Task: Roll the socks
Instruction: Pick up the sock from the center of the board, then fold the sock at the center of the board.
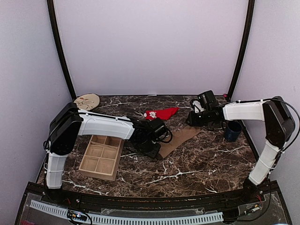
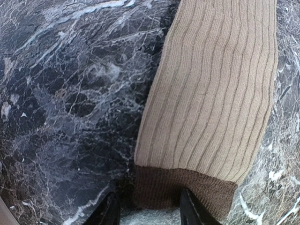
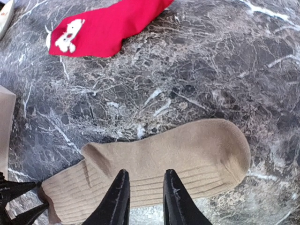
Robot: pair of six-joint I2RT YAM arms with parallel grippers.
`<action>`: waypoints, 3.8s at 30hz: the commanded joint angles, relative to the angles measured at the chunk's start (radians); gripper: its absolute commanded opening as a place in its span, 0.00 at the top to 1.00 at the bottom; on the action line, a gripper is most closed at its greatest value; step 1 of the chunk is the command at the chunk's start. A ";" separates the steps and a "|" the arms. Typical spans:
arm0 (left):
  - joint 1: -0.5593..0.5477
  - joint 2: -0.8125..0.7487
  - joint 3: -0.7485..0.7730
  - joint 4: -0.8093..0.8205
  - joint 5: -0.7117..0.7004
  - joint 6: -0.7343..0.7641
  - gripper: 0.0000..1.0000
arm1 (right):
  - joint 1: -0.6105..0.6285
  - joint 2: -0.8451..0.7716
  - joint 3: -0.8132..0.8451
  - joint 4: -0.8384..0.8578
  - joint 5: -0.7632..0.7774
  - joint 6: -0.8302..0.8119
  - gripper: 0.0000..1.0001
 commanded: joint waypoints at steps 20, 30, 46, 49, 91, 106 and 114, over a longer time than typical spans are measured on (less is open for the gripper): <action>0.019 -0.006 0.009 -0.097 -0.008 -0.024 0.53 | -0.127 0.113 0.007 0.015 0.049 -0.062 0.55; 0.029 -0.002 0.013 -0.085 0.001 -0.019 0.52 | -0.153 0.154 -0.009 0.061 -0.022 -0.045 0.60; 0.049 0.001 0.019 -0.072 0.008 -0.019 0.51 | -0.173 0.142 0.013 0.099 -0.137 -0.046 0.91; 0.054 0.003 0.022 -0.067 0.012 -0.019 0.51 | -0.173 0.123 0.019 0.091 -0.134 -0.053 0.92; 0.058 0.008 0.018 -0.044 0.059 -0.070 0.51 | 0.170 -0.013 -0.003 0.095 -0.119 0.050 0.92; 0.062 0.005 0.010 -0.043 0.074 -0.115 0.51 | 0.289 0.005 -0.030 0.139 -0.124 0.106 0.92; 0.080 -0.031 -0.045 -0.003 0.108 -0.179 0.51 | 0.324 -0.001 -0.066 0.173 -0.125 0.140 0.92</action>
